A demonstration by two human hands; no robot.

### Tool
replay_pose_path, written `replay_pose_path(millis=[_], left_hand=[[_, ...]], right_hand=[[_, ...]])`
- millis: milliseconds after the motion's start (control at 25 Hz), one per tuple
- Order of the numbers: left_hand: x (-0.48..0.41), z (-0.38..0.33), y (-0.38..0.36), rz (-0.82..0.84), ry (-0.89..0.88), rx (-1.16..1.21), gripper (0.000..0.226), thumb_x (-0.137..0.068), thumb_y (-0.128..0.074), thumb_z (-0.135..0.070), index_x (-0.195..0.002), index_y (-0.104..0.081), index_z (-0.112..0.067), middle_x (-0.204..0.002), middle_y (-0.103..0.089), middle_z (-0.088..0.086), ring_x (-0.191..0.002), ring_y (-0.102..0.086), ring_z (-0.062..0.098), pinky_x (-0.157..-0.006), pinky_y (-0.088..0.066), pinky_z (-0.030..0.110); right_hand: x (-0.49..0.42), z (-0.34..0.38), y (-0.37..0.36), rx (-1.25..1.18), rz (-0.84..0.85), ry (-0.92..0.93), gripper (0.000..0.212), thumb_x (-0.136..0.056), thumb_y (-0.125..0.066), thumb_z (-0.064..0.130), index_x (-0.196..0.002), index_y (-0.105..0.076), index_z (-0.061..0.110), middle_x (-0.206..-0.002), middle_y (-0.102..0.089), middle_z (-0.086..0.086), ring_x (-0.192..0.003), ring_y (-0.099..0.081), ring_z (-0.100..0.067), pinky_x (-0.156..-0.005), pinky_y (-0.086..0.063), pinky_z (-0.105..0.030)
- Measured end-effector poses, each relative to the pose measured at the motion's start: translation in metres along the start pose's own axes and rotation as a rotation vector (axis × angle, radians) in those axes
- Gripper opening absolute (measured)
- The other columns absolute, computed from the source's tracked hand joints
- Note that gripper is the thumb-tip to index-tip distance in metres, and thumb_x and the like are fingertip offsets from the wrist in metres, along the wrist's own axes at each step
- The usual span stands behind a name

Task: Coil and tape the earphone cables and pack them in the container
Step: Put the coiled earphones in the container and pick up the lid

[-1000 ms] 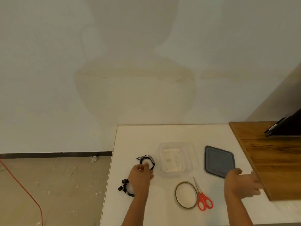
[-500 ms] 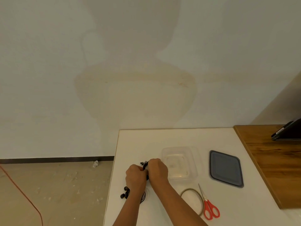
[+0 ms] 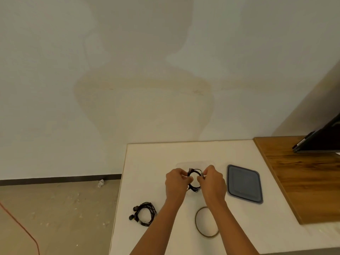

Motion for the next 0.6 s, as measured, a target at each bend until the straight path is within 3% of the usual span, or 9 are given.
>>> replay_pose_path(millis=[120,200,280,360,440,520,600], left_hand=[[-0.004,-0.002,-0.014,0.015,-0.064,-0.214,0.013,-0.083,-0.06,-0.002,-0.082,-0.068,-0.012,-0.078,-0.062,0.004,-0.068,-0.061,0.019,-0.071,-0.058,0.037],[-0.004,-0.007,-0.01,0.015,-0.109,-0.182,0.019,-0.084,-0.057,0.0,-0.081,-0.066,-0.016,-0.08,-0.065,0.004,-0.07,-0.06,0.016,-0.076,-0.058,0.039],[0.001,-0.001,0.02,-0.085,-0.112,-0.061,0.015,-0.086,-0.06,-0.005,-0.095,-0.07,-0.012,-0.088,-0.071,0.004,-0.077,-0.066,0.013,-0.078,-0.057,0.032],[0.011,0.022,0.076,-0.278,-0.074,-0.028,0.014,-0.085,-0.062,-0.009,-0.097,-0.069,-0.012,-0.089,-0.072,0.001,-0.08,-0.066,0.014,-0.075,-0.054,0.028],[0.019,0.062,0.126,-0.379,0.037,-0.148,0.013,-0.083,-0.067,-0.017,-0.095,-0.066,-0.013,-0.09,-0.07,0.001,-0.079,-0.065,0.02,-0.072,-0.051,0.028],[0.021,0.105,0.145,-0.267,0.214,-0.323,0.025,-0.079,-0.071,-0.028,-0.096,-0.06,-0.013,-0.092,-0.068,0.004,-0.078,-0.064,0.023,-0.068,-0.048,0.03],[0.026,0.129,0.137,-0.108,0.306,-0.418,0.034,-0.076,-0.075,-0.032,-0.096,-0.055,-0.012,-0.089,-0.065,0.005,-0.074,-0.061,0.019,-0.061,-0.045,0.027]], right_hand=[[-0.011,-0.015,-0.024,0.158,0.089,-0.023,0.011,-0.088,-0.062,0.022,-0.091,-0.057,0.012,-0.086,-0.066,-0.005,-0.072,-0.062,-0.02,-0.056,-0.046,-0.03],[-0.012,-0.019,-0.027,0.163,0.11,-0.024,0.012,-0.087,-0.062,0.022,-0.085,-0.059,0.011,-0.083,-0.066,-0.004,-0.071,-0.062,-0.021,-0.058,-0.049,-0.032],[-0.003,-0.01,-0.008,0.031,-0.038,0.063,0.015,-0.089,-0.061,0.024,-0.084,-0.062,0.009,-0.08,-0.066,-0.006,-0.07,-0.063,-0.023,-0.058,-0.048,-0.033],[0.026,0.018,0.014,-0.214,-0.201,0.264,0.013,-0.09,-0.06,0.02,-0.082,-0.065,0.011,-0.075,-0.066,-0.004,-0.064,-0.06,-0.021,-0.057,-0.049,-0.034],[0.06,0.048,-0.007,-0.352,-0.052,0.385,0.015,-0.089,-0.06,0.022,-0.079,-0.065,0.013,-0.071,-0.066,-0.001,-0.062,-0.059,-0.017,-0.06,-0.049,-0.032],[0.09,0.067,-0.063,-0.239,0.24,0.372,0.021,-0.091,-0.057,0.033,-0.09,-0.065,0.014,-0.082,-0.068,-0.001,-0.071,-0.062,-0.016,-0.063,-0.049,-0.028],[0.11,0.067,-0.111,-0.048,0.398,0.326,0.026,-0.091,-0.054,0.039,-0.1,-0.058,0.014,-0.091,-0.06,0.0,-0.078,-0.058,-0.017,-0.06,-0.042,-0.023]])
Point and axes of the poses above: each hand's wrist, its own x-axis away from the middle knuckle, its own y-axis out of the back of the hand, z = x × y, the point moved 10 cm from there along -x, towards the middle knuckle
